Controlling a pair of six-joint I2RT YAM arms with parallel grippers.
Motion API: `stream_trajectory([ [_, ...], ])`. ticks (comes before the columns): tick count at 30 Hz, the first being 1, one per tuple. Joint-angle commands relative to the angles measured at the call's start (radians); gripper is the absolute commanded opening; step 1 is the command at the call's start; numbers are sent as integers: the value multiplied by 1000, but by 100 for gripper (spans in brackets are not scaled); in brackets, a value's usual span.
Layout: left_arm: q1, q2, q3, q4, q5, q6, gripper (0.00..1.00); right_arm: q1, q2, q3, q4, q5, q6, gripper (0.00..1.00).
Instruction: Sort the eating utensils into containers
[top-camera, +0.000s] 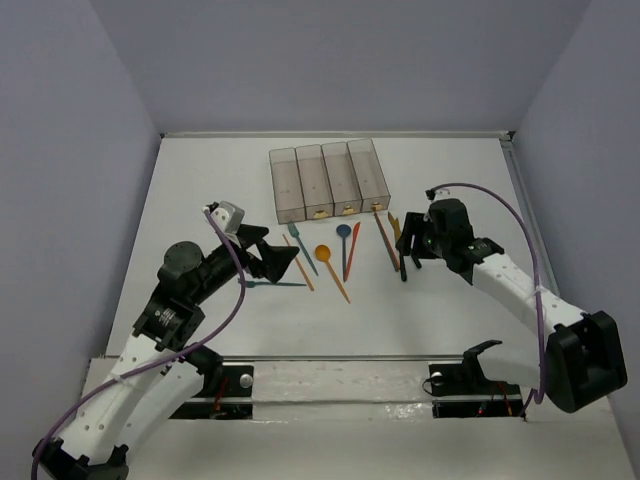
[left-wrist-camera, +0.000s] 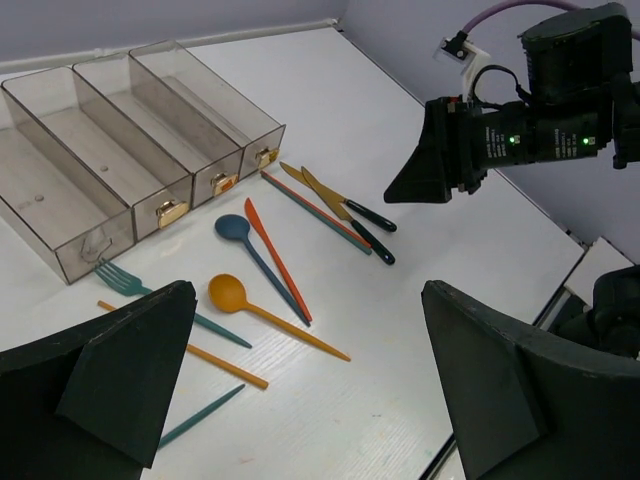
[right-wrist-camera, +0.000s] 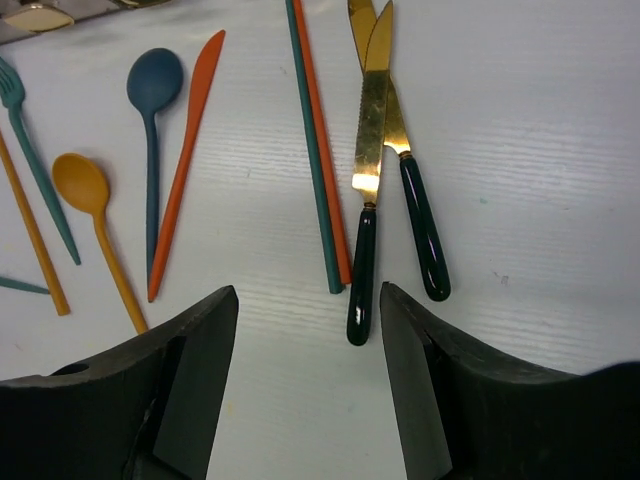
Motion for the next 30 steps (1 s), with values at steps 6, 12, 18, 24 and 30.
stream_trajectory([
  [6,16,2,44,37,31,15,99,22,62,54,-31,88,-45,58],
  [12,16,-6,44,30,20,15,99,45,102,54,-37,80,-30,52],
  [18,16,-17,44,32,20,14,99,74,131,99,-55,118,-33,52],
  [24,16,-14,44,37,28,10,99,94,194,120,-58,146,-33,46],
  [30,16,-26,43,32,17,12,99,94,283,154,-72,209,-22,42],
])
